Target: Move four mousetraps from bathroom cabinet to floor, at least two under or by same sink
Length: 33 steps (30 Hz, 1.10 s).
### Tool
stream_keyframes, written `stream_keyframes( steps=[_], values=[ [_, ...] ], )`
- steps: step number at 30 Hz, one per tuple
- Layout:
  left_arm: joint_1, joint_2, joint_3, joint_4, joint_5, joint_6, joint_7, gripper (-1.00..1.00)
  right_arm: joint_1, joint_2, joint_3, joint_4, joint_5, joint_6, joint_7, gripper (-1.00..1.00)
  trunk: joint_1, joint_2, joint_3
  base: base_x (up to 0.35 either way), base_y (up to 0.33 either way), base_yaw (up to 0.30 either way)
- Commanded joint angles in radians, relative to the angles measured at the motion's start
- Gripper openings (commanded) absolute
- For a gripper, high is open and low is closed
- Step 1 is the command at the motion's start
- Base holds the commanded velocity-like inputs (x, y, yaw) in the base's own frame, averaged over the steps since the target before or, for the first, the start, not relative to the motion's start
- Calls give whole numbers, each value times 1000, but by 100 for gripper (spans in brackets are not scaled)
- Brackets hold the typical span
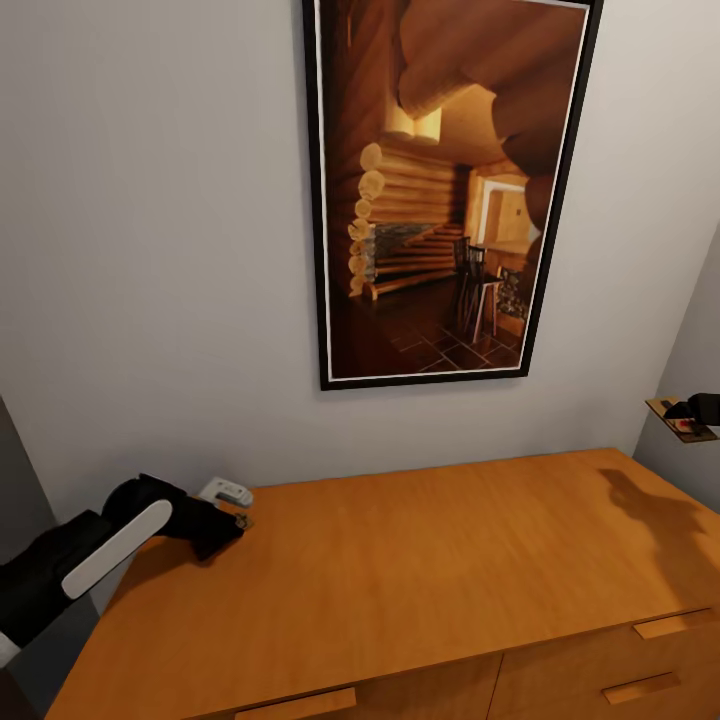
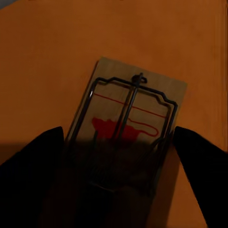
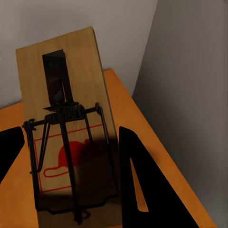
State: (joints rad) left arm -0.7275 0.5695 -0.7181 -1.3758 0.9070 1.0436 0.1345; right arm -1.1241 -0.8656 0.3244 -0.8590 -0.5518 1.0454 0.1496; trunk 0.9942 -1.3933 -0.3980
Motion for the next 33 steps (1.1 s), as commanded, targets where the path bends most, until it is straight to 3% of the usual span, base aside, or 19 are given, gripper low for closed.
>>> stream_keyframes(
  steps=[1, 5, 9, 13, 16, 33],
  values=[
    [0, 1, -31, 99, 10, 2, 10, -100, -2, -1, 4, 0, 10, 2, 11, -100, 0, -1, -2, 0, 0, 0],
    [-1, 1, -26, 86, 8, 2, 10, -100, -2, -1, 4, 0, 10, 2, 11, -100, 0, -1, -2, 0, 0, 0],
    [-1, 8, -11, 8, 6, 4, 10, -100, -2, -1, 4, 0, 10, 2, 11, -100, 0, -1, -2, 0, 0, 0],
    [-1, 17, 79, -50, 8, 4, 10, -100, -2, -1, 4, 0, 10, 2, 11, -100, 0, -1, -2, 0, 0, 0],
    [-1, 21, 108, -63, 8, 4, 10, -100, -2, -1, 4, 0, 10, 2, 11, -100, 0, -1, -2, 0, 0, 0],
    [-1, 23, 127, -83, 6, 4, 10, -100, -2, 0, 4, 0, 10, 2, 11, -100, 0, -1, -2, 0, 0, 0]
  ],
)
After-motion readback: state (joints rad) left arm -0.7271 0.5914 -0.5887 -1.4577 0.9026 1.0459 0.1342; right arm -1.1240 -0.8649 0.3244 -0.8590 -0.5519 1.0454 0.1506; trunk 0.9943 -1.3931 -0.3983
